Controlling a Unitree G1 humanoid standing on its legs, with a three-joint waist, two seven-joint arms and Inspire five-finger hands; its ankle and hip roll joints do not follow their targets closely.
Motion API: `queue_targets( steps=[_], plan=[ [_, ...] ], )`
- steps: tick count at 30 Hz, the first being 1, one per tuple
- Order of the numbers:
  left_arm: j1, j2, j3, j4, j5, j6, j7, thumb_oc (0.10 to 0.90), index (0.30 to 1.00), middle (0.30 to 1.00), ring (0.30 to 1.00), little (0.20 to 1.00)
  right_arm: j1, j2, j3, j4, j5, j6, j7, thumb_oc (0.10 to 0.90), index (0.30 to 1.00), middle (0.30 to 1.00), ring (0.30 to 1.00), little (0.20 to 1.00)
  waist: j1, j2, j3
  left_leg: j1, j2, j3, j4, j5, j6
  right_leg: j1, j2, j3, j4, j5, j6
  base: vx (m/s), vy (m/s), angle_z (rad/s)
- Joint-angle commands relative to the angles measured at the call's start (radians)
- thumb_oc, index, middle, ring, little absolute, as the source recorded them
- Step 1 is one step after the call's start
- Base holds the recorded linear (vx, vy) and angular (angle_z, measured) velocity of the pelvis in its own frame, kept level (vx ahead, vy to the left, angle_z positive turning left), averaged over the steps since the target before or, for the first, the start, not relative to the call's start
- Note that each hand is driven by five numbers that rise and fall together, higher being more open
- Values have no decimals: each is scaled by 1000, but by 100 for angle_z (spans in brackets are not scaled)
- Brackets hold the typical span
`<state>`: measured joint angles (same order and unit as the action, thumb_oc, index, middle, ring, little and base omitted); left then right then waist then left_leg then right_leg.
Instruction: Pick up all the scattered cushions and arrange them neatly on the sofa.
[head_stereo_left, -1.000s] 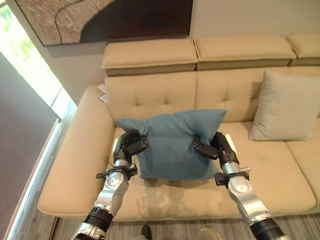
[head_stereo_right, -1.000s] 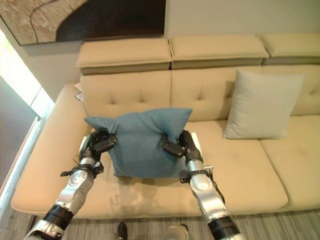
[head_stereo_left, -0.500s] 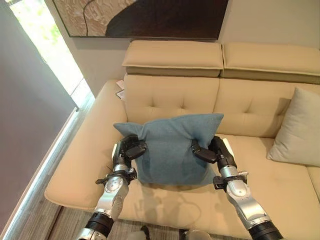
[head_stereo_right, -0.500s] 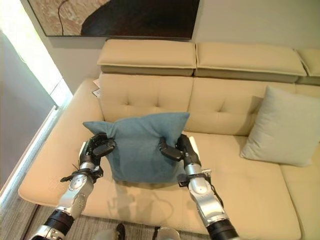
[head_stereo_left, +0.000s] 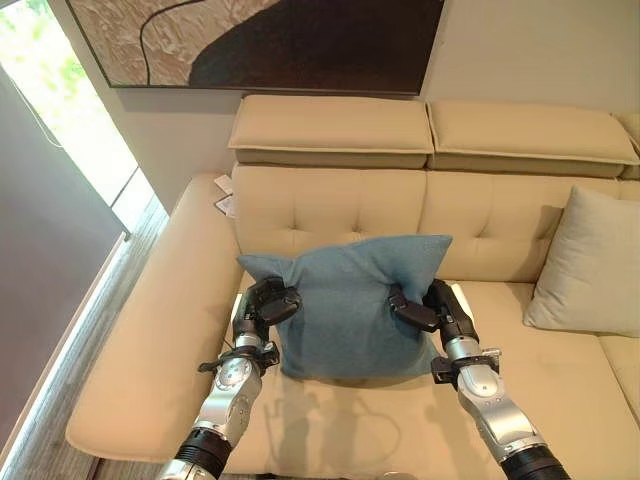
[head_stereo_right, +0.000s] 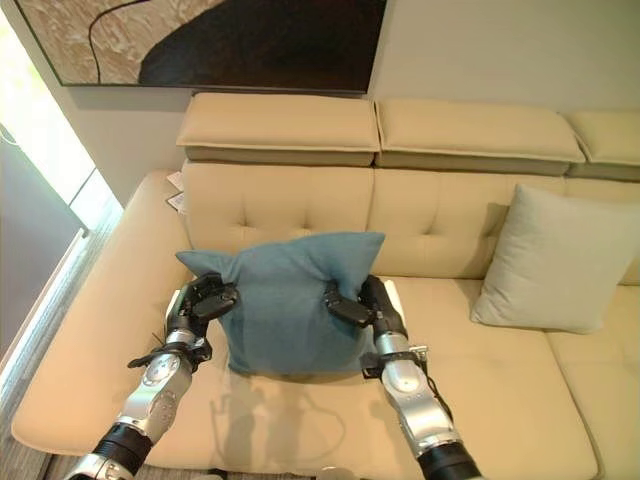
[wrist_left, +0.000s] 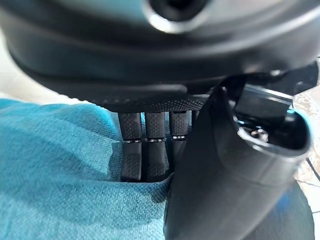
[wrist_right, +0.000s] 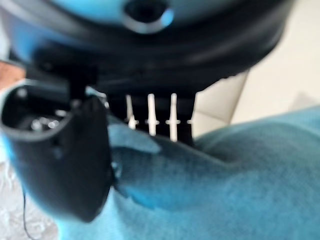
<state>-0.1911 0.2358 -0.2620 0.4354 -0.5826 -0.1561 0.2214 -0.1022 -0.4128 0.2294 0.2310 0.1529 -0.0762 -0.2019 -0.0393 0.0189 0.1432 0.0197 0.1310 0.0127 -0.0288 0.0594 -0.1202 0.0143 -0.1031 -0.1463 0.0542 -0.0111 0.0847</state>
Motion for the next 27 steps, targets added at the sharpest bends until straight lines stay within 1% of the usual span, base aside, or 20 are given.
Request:
queue_targets(
  steps=[1,2,4,5,7,8,9,10,11,12,13,15,16,20,24,25,26,27],
  plan=[
    [-103,107,28,-25,123,-109,3,400,300,300,300,300,-145,-24,-35,6,-3,-118,-34,400,300,300,300,300,31,-7,-144,-70,11,-1,19,-28,-2,17,-36,24,4,-66,50,106,63,-8],
    [-104,106,28,-24,123,-109,3,400,300,300,300,300,-147,-24,-35,8,-3,-119,-34,400,300,300,300,300,31,-7,-144,-70,11,0,19,-28,-2,17,-37,24,4,-66,50,129,73,-12],
    [-182,129,5,8,139,-112,20,400,300,300,300,300,-219,-48,-5,42,-11,-112,-40,400,300,300,300,300,28,-7,-137,-81,3,3,16,-30,2,-2,-46,30,2,-59,58,-46,34,-5],
    [-301,143,-31,51,146,-121,50,400,300,300,300,300,-321,-71,34,81,-9,-113,-60,400,300,300,300,300,23,-1,-110,-117,-4,3,17,-24,5,-53,-53,39,8,-47,66,-226,54,-1],
    [-435,148,-70,93,129,-136,70,400,300,300,300,300,-463,-94,80,136,-33,-112,-97,400,300,300,300,300,17,12,-73,-188,-9,0,20,-7,5,-145,-57,48,30,-31,72,-322,56,0],
    [-488,158,-85,98,115,-141,77,400,300,300,300,300,-519,-112,94,149,-44,-103,-113,400,300,300,300,300,15,18,-52,-218,-12,-3,20,1,4,-185,-56,54,40,-24,74,-221,35,-5],
    [-494,158,-84,102,113,-142,76,400,300,300,300,300,-525,-112,95,152,-43,-104,-113,400,300,300,300,300,14,18,-54,-226,-11,-3,22,1,4,-194,-56,55,44,-24,74,-270,48,-1],
    [-623,194,-121,129,101,-152,98,400,300,300,300,300,-655,-158,119,192,-45,-95,-151,400,300,300,300,300,11,27,-17,-293,-17,-11,27,23,2,-269,-55,65,63,-8,75,-169,25,2],
    [-628,194,-121,132,100,-153,97,400,300,300,300,300,-661,-158,120,196,-44,-96,-151,400,300,300,300,300,10,28,-17,-299,-17,-12,28,24,2,-276,-56,66,66,-9,75,-223,39,6],
    [-736,218,-143,163,97,-159,124,400,300,300,300,300,-769,-186,135,243,-41,-89,-192,400,300,300,300,300,8,33,3,-346,-20,-10,29,42,0,-324,-55,68,76,4,73,-61,14,0],
    [-742,218,-143,167,96,-160,123,400,300,300,300,300,-776,-187,136,246,-40,-90,-192,400,300,300,300,300,8,33,4,-350,-20,-10,30,43,0,-328,-55,68,77,4,73,-82,14,0],
    [-833,233,-154,197,89,-170,150,400,300,300,300,300,-872,-215,145,277,-57,-86,-242,400,300,300,300,300,3,39,34,-388,-25,-9,27,57,-3,-369,-56,69,81,13,77,-58,7,3],
    [-908,245,-165,219,91,-181,174,400,300,300,300,300,-943,-233,152,303,-71,-80,-290,400,300,300,300,300,1,43,53,-417,-27,-6,26,68,-6,-400,-58,69,85,17,79,-59,17,-1],
    [-1002,255,-172,234,65,-205,207,400,300,300,300,300,-1038,-267,163,349,-129,-63,-370,400,300,300,300,300,-4,53,86,-449,-31,1,21,73,-7,-446,-62,77,96,19,89,-15,17,-4],
    [-1054,274,-181,243,56,-211,219,400,300,300,300,300,-1095,-286,182,394,-140,-56,-395,400,300,300,300,300,-3,63,101,-466,-36,5,21,73,-6,-471,-67,84,98,27,93,6,30,-6],
    [-1084,290,-199,270,52,-204,209,400,300,300,300,300,-1133,-304,226,441,-147,-41,-379,400,300,300,300,300,-2,65,109,-474,-39,8,22,73,-5,-480,-70,88,91,37,96,2,9,-3],
    [-1087,291,-199,272,51,-205,207,400,300,300,300,300,-1136,-304,228,443,-146,-42,-379,400,300,300,300,300,-2,66,111,-475,-39,9,22,73,-5,-480,-70,88,91,38,96,5,11,-7],
    [-1106,290,-210,304,44,-196,203,400,300,300,300,300,-1159,-306,255,475,-152,-34,-370,540,509,509,509,509,-2,67,115,-480,-41,11,23,74,-5,-485,-71,89,86,44,97,-6,1,-8]
  ],
)
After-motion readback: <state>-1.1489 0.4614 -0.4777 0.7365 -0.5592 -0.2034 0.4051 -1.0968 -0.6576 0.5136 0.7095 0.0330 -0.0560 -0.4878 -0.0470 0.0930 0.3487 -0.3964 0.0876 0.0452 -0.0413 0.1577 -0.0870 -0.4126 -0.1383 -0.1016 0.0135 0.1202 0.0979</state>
